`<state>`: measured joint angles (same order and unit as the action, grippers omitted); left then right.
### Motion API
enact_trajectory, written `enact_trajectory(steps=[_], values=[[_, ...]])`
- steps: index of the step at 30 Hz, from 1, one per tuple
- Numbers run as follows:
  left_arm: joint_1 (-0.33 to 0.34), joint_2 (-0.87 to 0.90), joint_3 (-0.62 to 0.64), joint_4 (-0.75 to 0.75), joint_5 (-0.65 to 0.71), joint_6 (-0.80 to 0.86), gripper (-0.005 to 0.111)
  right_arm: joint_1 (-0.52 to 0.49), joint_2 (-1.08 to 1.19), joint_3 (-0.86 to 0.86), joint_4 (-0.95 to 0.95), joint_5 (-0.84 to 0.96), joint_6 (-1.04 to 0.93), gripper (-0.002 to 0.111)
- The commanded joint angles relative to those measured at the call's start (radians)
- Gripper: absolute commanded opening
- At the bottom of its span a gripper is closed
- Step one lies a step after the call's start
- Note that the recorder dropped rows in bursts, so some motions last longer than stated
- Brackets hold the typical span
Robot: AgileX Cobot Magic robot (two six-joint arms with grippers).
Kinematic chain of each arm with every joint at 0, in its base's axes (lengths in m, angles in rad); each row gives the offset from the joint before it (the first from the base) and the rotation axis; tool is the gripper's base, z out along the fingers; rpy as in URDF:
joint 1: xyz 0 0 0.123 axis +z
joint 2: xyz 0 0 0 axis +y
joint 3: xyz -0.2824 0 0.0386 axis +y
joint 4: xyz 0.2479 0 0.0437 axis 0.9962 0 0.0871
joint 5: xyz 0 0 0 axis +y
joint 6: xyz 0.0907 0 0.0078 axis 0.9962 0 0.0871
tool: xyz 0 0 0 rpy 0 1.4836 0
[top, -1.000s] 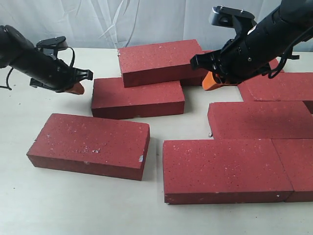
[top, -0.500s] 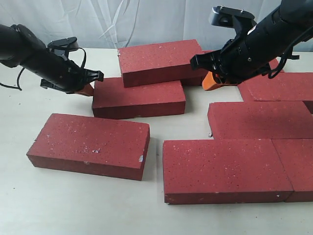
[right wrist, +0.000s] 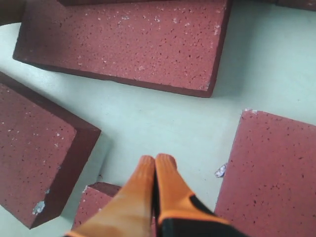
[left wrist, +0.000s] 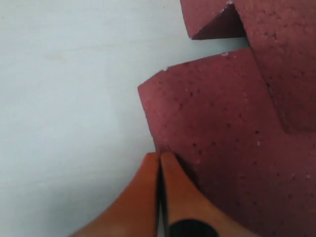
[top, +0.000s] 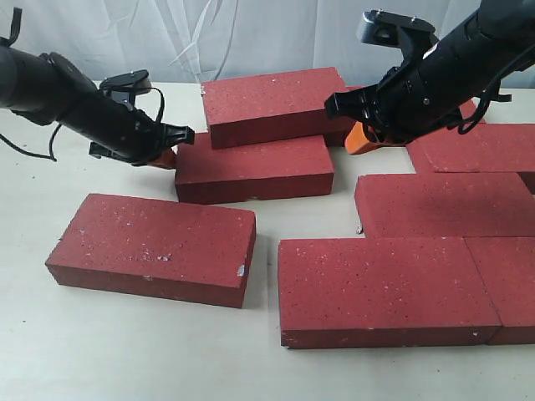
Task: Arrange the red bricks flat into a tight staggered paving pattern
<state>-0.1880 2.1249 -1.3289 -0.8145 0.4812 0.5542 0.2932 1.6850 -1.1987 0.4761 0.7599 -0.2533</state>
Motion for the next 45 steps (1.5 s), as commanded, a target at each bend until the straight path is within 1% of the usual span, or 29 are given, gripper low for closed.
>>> enact_trajectory(steps=[1, 3, 8, 11, 15, 22, 26, 28, 29, 31, 32, 33, 36, 38, 40, 45], values=[[-0.016, 0.027, 0.001, -0.044, -0.010, 0.040, 0.000, -0.004, -0.008, -0.006, 0.004, -0.007, -0.001, -0.001], [-0.020, 0.033, 0.001, -0.094, -0.008, 0.076, 0.000, -0.004, -0.008, -0.006, 0.004, -0.007, -0.001, -0.001], [-0.036, 0.033, 0.001, -0.245, -0.008, 0.234, 0.000, -0.004, -0.008, -0.006, 0.004, -0.007, -0.001, -0.001], [-0.044, 0.033, 0.001, -0.309, -0.008, 0.318, 0.000, -0.004, -0.008, -0.006, 0.004, -0.007, -0.001, -0.001], [-0.058, 0.033, 0.001, -0.343, -0.008, 0.347, 0.000, -0.004, -0.008, -0.006, 0.004, -0.007, -0.001, -0.001], [-0.073, 0.033, 0.001, -0.355, -0.005, 0.373, 0.000, -0.004, -0.008, -0.006, 0.004, -0.008, -0.001, -0.001], [-0.056, 0.029, 0.001, -0.269, 0.023, 0.352, 0.000, -0.004, -0.008, -0.006, 0.002, -0.008, -0.001, -0.001], [-0.051, 0.005, 0.001, -0.143, 0.015, 0.204, 0.000, -0.004, -0.008, -0.006, 0.002, -0.008, -0.001, -0.001], [-0.051, -0.015, 0.001, -0.043, 0.001, 0.104, 0.000, -0.004, -0.008, -0.006, 0.002, -0.008, -0.001, -0.001], [-0.054, -0.046, 0.001, 0.045, -0.004, -0.004, 0.000, -0.004, -0.008, -0.006, 0.002, -0.007, -0.001, -0.001], [-0.064, -0.060, 0.001, 0.074, 0.001, -0.028, 0.000, -0.004, -0.008, -0.006, 0.002, -0.003, -0.001, -0.001], [-0.082, -0.076, 0.001, 0.133, 0.003, -0.080, 0.000, -0.004, -0.008, -0.006, 0.002, 0.006, -0.001, -0.001], [-0.144, -0.096, -0.049, 0.435, 0.034, -0.321, 0.000, -0.004, -0.008, -0.006, 0.002, 0.013, 0.001, -0.001], [-0.186, -0.110, -0.092, 0.579, 0.086, -0.427, 0.000, -0.004, -0.008, -0.006, -0.016, 0.006, 0.001, -0.001], [-0.206, -0.112, -0.117, 0.605, 0.111, -0.447, 0.000, -0.004, -0.008, -0.006, -0.038, -0.008, 0.001, -0.001], [-0.236, -0.112, -0.143, 0.588, 0.125, -0.449, 0.000, -0.006, -0.008, -0.006, -0.049, -0.015, 0.001, -0.001]])
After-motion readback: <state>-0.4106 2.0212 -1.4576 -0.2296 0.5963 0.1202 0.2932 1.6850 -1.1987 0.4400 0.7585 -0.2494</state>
